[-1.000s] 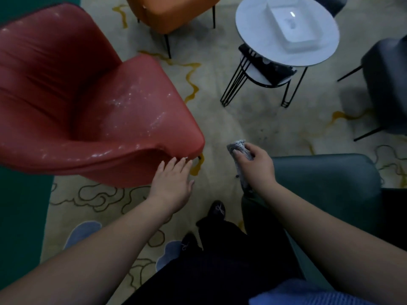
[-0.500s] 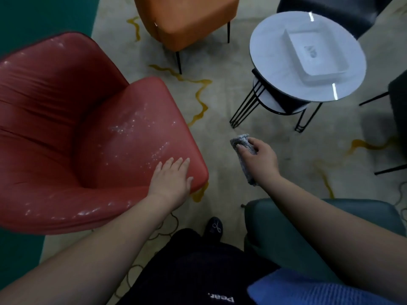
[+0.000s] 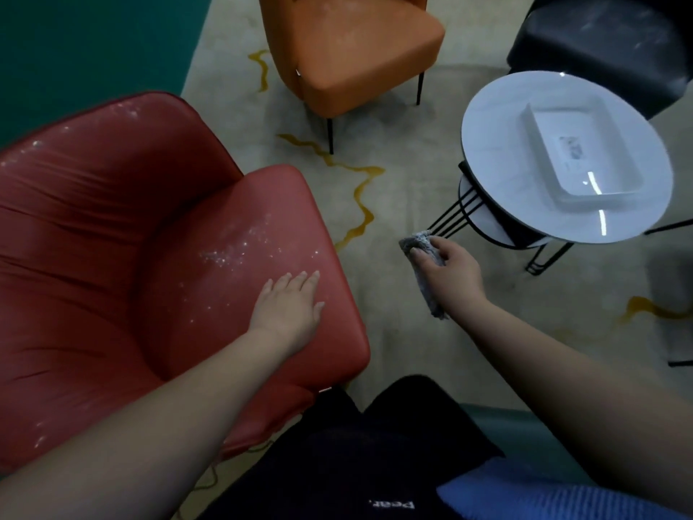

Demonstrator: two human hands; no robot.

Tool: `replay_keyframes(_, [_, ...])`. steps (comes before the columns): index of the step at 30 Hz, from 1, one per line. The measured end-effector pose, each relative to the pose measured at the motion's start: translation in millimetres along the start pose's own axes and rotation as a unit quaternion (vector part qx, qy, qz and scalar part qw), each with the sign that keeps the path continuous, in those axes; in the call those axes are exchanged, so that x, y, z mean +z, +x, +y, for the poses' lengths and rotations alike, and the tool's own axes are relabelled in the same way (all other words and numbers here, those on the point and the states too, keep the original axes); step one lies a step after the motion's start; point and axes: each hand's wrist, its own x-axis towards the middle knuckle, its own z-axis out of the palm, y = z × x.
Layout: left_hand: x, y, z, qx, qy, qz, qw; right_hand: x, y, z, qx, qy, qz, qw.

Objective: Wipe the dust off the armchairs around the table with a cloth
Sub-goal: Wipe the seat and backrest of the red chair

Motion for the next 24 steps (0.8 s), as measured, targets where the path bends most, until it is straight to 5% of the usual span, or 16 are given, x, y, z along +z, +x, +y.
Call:
replay_keyframes(8, [-18,42,-7,-0.062,-0.024,-0.013,0.998,12,76,-10,-0.002,-0.012,-0.061,0.998])
replay_keyframes(15, [-35,102,15,-0.173,-0.069,0.013,0.982,9,186,-34,-0.089,-0.065,-0.148,0.983])
replay_keyframes(24, [-43,126,66,-0.348,-0.151,0.037,0.924,16,279,-84,-0.247,-0.116,-0.278,0.921])
